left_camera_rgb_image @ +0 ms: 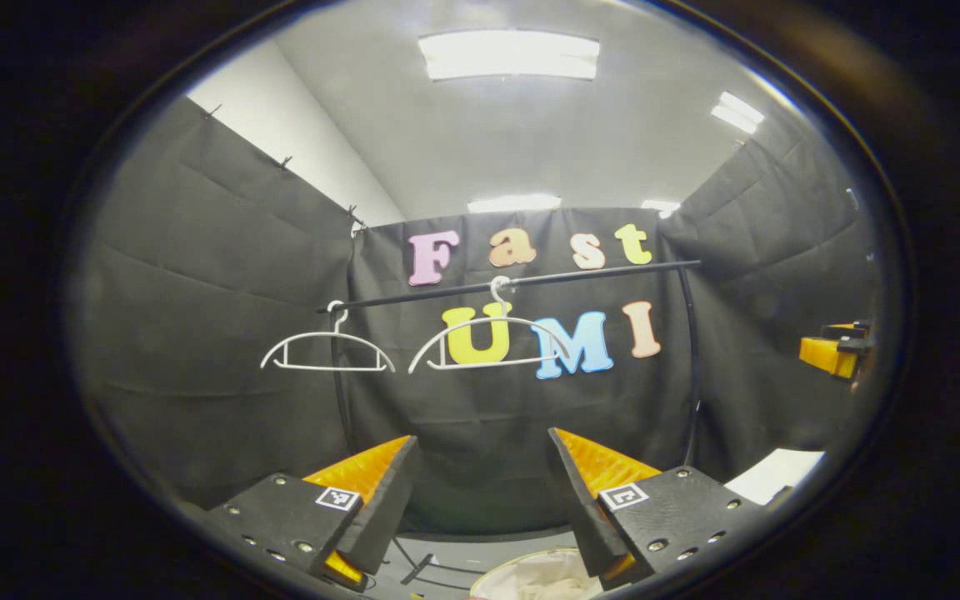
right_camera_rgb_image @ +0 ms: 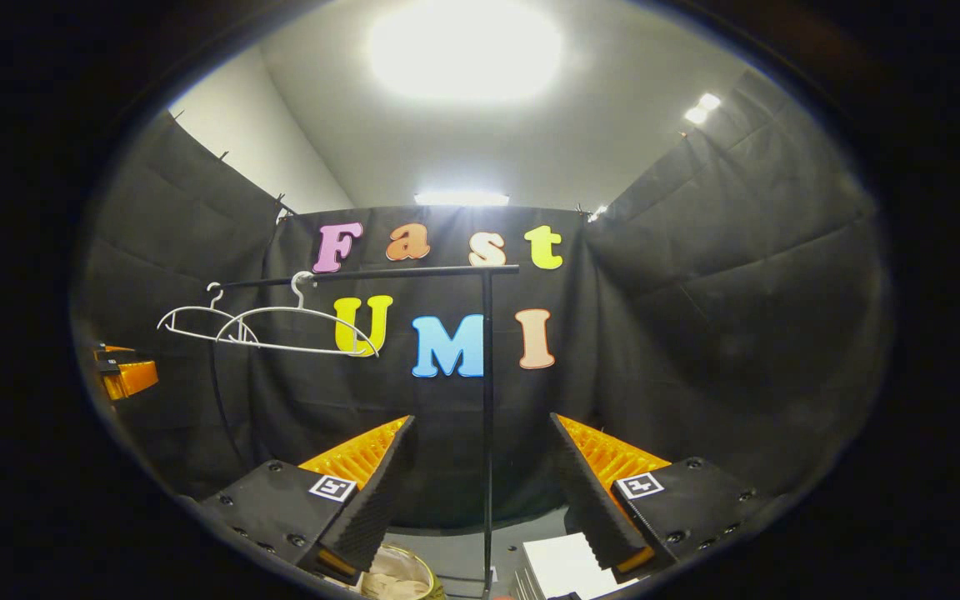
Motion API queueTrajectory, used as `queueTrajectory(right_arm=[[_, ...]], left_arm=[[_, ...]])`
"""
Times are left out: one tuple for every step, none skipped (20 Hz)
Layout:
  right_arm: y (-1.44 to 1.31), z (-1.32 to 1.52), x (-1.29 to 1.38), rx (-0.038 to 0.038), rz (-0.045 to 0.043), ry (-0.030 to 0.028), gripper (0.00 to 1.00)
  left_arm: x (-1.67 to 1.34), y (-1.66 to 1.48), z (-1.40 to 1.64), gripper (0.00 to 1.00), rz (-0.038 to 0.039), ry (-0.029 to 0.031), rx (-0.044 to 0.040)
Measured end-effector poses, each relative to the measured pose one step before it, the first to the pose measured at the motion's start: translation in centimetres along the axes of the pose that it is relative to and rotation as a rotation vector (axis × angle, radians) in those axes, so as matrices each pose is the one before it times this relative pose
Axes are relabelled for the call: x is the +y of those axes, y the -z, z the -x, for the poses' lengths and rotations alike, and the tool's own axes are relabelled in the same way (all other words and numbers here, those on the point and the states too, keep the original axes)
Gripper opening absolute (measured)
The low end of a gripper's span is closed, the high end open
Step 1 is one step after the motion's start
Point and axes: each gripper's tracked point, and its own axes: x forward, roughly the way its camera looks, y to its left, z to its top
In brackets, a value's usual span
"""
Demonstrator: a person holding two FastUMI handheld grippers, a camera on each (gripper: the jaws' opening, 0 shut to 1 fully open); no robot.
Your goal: Grasp the clothes on the hanger with both hands and then place them into the laundry hamper below.
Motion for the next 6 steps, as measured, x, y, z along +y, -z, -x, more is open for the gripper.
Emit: queueTrajectory(right_arm=[[0.196, -0.049, 0.030, 0.00337, 0.00639, 0.00267, 0.92], [0.013, 0.117, -0.132, -0.00014, 0.00407, 0.00190, 0.92], [-0.084, -0.052, -0.009, -0.00307, 0.00097, 0.00287, 0.92], [-0.128, 0.072, -0.013, -0.00175, -0.00050, 0.00120, 0.92], [-0.040, -0.023, -0.051, -0.00361, -0.00112, 0.00280, 0.92], [-0.059, -0.013, -0.134, -0.00161, -0.00108, 0.00267, 0.92]], left_arm=[[0.014, -0.041, 0.008, 0.89, 0.00297, 0.00092, -0.00160], [-0.054, -0.079, 0.001, 0.89, 0.00243, 0.00040, -0.00165], [-0.017, -0.081, -0.110, 0.89, 0.00042, 0.00131, -0.00282], [-0.015, -0.021, -0.077, 0.89, -0.00070, 0.00008, -0.00305], [0.010, -0.045, -0.082, 0.89, -0.00119, 0.00049, -0.00244], [-0.086, 0.204, -0.130, 0.89, -0.00015, 0.00013, 0.00107]])
